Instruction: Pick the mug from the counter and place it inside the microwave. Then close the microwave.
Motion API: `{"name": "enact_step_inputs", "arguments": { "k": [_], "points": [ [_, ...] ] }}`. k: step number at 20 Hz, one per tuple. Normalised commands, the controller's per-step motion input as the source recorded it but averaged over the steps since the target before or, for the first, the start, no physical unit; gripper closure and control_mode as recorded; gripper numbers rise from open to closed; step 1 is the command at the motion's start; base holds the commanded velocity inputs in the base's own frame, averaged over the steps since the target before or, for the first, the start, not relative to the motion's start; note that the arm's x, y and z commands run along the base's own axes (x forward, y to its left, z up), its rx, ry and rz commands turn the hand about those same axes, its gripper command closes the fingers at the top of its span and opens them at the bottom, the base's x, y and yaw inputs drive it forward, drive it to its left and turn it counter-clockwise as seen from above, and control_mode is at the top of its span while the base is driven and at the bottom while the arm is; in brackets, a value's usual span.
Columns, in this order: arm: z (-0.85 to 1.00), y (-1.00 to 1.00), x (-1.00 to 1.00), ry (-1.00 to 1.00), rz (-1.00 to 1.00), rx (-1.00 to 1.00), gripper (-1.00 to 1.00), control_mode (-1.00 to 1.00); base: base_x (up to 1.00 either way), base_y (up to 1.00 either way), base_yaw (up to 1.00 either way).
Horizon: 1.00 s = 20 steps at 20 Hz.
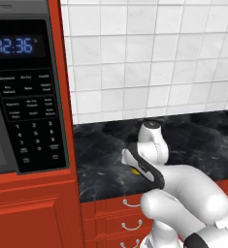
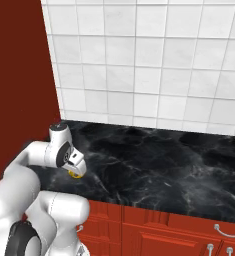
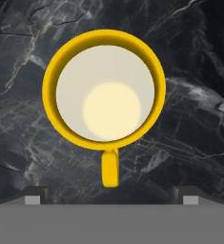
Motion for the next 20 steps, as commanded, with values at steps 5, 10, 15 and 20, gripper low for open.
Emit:
{"name": "enact_step_inputs", "arguments": {
  "k": [5,10,15,20],
  "points": [
    [-0.16,0.00,0.04,0.00,0.00,0.00,-1.00,-1.00,0.00,0.00,0.00],
    [-0.10,-0.03,0.09,0.00,0.00,0.00,-1.00,-1.00,0.00,0.00,0.00],
    [-0.06,-0.13,0.06,0.00,0.00,0.00,-1.00,-1.00,0.00,0.00,0.00],
    [-0.02,-0.03,0.00,0.00,0.00,0.00,-1.00,-1.00,0.00,0.00,0.00]
  ]
}}
